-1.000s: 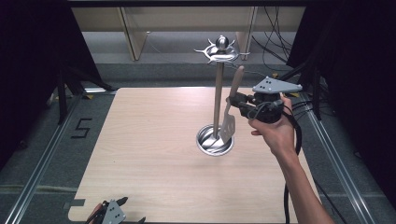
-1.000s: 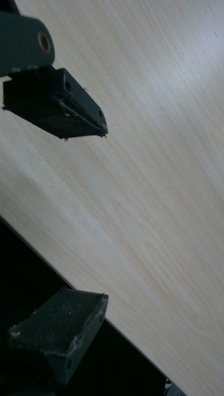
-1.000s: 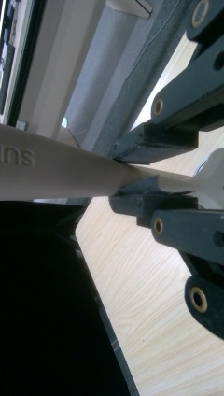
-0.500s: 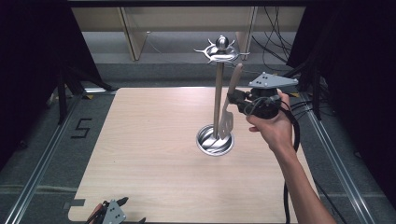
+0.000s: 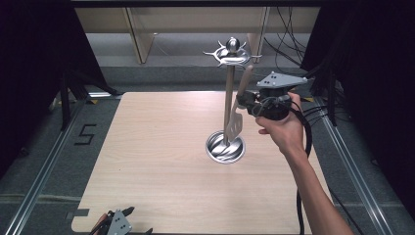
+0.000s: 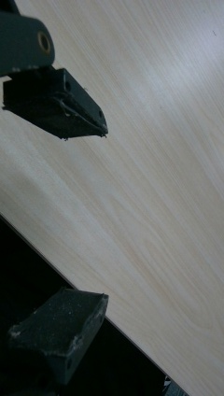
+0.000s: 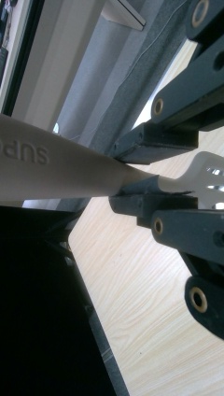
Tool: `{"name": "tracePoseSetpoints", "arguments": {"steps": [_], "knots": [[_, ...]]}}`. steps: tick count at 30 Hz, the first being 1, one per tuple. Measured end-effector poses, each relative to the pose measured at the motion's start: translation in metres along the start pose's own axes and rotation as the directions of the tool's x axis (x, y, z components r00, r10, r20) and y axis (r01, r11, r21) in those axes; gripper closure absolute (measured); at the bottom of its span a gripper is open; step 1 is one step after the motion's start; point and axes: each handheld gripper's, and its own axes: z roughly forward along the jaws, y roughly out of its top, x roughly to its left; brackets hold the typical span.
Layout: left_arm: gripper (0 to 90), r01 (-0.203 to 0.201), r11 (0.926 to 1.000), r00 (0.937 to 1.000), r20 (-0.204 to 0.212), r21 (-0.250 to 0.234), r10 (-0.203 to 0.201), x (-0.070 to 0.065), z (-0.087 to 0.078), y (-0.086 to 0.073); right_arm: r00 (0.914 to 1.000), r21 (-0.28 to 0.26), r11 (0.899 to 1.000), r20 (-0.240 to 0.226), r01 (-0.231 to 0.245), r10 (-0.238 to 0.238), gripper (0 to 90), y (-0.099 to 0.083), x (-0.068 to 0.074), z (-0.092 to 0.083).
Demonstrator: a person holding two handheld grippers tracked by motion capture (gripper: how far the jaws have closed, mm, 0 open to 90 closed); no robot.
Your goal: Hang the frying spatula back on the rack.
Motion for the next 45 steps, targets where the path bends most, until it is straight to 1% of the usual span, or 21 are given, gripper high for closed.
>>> {"name": "tracePoseSetpoints", "arguments": {"steps": [3,6,17,19,20,23,24,30,31,32,33,34,35,36,37,38,39,40,42,43,45], "knots": [[15.2,0.004,0.9999,1.0000,-0.006,-0.010,-0.004,0.000,0.000,0.000,1.0000,0.004,1.000,0.004,0.000,0.000,74.9,0.000,0.000,0.001],[15.2,-0.012,0.9999,0.9999,-0.007,0.003,0.012,0.001,-0.001,0.000,1.0000,0.007,1.000,0.009,0.003,-0.003,74.8,0.000,0.000,0.001],[15.2,-0.008,1.0000,0.9999,-0.010,0.002,0.008,0.000,-0.001,0.000,1.0000,0.012,1.000,0.006,0.006,-0.006,74.7,-0.001,-0.002,0.001],[15.2,-0.006,1.0000,0.9999,-0.010,0.003,0.006,0.000,-0.001,0.000,1.0000,0.009,1.000,0.001,0.005,-0.005,74.7,-0.001,-0.002,0.001],[15.1,0.027,0.9995,0.9996,-0.007,-0.014,-0.027,-0.002,0.000,-0.001,1.0000,0.008,1.000,0.002,0.005,-0.005,74.7,-0.002,-0.002,0.002],[15.2,0.018,0.9998,0.9998,-0.008,-0.004,-0.018,-0.001,0.000,-0.001,1.0000,0.008,1.000,-0.001,-0.002,0.002,74.6,-0.002,-0.001,0.002],[15.2,0.018,0.9998,0.9998,-0.008,-0.005,-0.019,-0.001,0.000,-0.001,0.9998,0.002,1.000,-0.017,-0.008,0.008,74.6,-0.003,-0.001,0.002],[15.2,0.018,0.9998,0.9998,-0.008,-0.004,-0.018,-0.001,0.000,-0.001,0.9997,-0.021,1.000,-0.022,-0.014,0.013,74.3,-0.006,-0.002,0.002],[15.2,-0.011,0.9999,0.9999,-0.005,0.009,0.011,0.001,-0.001,0.000,0.9994,-0.034,0.999,-0.032,-0.010,0.009,74.3,-0.008,-0.004,0.001],[15.2,0.011,0.9999,0.9999,-0.003,0.011,-0.011,-0.001,-0.001,-0.001,0.9994,-0.035,0.999,-0.029,-0.020,0.019,74.3,-0.008,-0.004,0.000],[15.2,0.031,0.9994,0.9995,-0.006,-0.014,-0.031,-0.002,0.001,-0.001,0.9995,-0.037,0.999,-0.028,-0.013,0.011,74.3,-0.009,-0.005,0.000],[15.2,0.030,0.9995,0.9995,-0.007,-0.012,-0.031,-0.002,0.001,-0.001,0.9989,-0.034,0.999,-0.036,-0.032,0.031,74.2,-0.010,-0.004,-0.001],[15.2,0.000,1.0000,1.0000,-0.009,0.003,0.000,0.000,-0.001,-0.001,0.9991,-0.038,0.999,-0.037,-0.022,0.021,74.2,-0.010,-0.004,-0.001],[15.2,-0.011,0.9999,0.9999,-0.009,0.005,0.011,0.000,-0.001,0.000,0.9990,-0.039,0.999,-0.038,-0.026,0.025,74.1,-0.011,-0.004,-0.002],[15.2,0.017,0.9997,0.9998,0.000,0.015,-0.017,-0.001,-0.001,-0.001,0.9987,-0.042,0.999,-0.039,-0.035,0.033,74.0,-0.012,-0.003,-0.002],[15.2,0.021,0.9996,0.9998,0.001,0.018,-0.021,-0.001,-0.002,-0.001,0.9994,-0.059,0.998,-0.023,-0.029,0.028,73.8,-0.012,-0.004,-0.002],[15.2,-0.004,0.9999,1.0000,-0.005,0.011,0.004,0.000,-0.001,0.000,0.9995,-0.060,0.998,-0.022,-0.023,0.022,73.8,-0.013,-0.004,-0.002],[15.1,0.011,0.9998,0.9999,-0.001,0.016,-0.011,-0.001,-0.002,0.000,0.9988,-0.048,0.998,-0.034,-0.037,0.036,73.7,-0.013,-0.003,-0.003],[15.2,0.026,0.9997,0.9997,-0.006,-0.003,-0.026,-0.002,0.000,-0.001,0.9988,-0.050,0.998,-0.042,-0.029,0.027,73.7,-0.014,-0.004,-0.004],[15.1,0.016,0.9997,0.9999,0.000,0.017,-0.016,-0.001,-0.002,-0.001,0.9987,-0.051,0.998,-0.037,-0.037,0.035,73.6,-0.014,-0.003,-0.004],[15.2,0.011,0.9998,0.9999,-0.002,0.016,-0.011,-0.001,-0.002,-0.001,0.9987,-0.056,0.998,-0.042,-0.031,0.029,73.2,-0.015,-0.004,-0.005]]}}
